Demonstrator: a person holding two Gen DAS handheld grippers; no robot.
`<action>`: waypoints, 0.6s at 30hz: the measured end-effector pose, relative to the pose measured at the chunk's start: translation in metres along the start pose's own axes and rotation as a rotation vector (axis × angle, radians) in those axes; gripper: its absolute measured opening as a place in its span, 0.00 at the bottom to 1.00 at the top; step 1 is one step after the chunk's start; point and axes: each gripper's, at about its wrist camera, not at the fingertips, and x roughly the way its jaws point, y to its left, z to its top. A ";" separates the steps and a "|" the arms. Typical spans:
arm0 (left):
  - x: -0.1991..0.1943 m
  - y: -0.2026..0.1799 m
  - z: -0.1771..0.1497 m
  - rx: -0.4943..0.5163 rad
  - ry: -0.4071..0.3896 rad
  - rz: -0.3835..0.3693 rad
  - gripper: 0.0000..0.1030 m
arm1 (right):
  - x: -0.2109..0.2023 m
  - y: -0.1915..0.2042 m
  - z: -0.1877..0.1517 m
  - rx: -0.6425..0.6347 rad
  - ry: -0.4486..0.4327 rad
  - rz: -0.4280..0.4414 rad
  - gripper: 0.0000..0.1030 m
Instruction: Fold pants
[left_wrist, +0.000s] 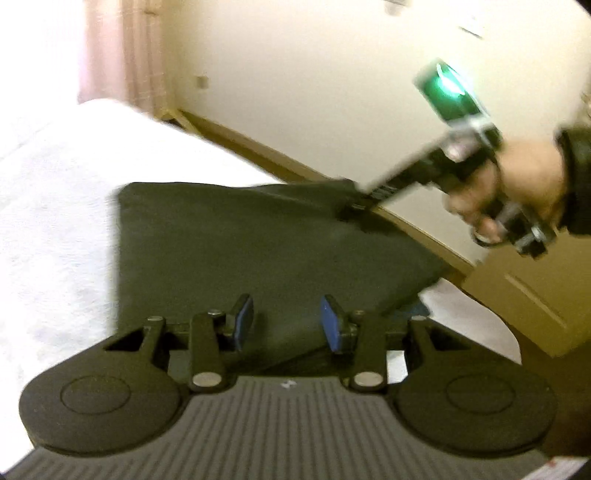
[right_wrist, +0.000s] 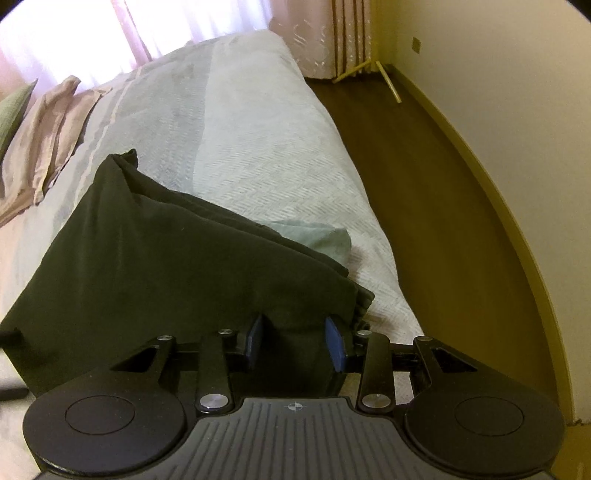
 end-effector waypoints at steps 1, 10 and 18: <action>-0.007 0.012 -0.003 -0.043 0.013 0.019 0.33 | 0.003 0.002 0.002 -0.003 0.002 -0.005 0.33; 0.011 0.043 -0.017 -0.105 0.150 0.053 0.33 | 0.005 0.016 0.006 -0.008 0.026 -0.052 0.33; 0.022 0.041 -0.026 -0.088 0.166 0.071 0.33 | 0.003 0.020 0.008 -0.008 0.033 -0.071 0.33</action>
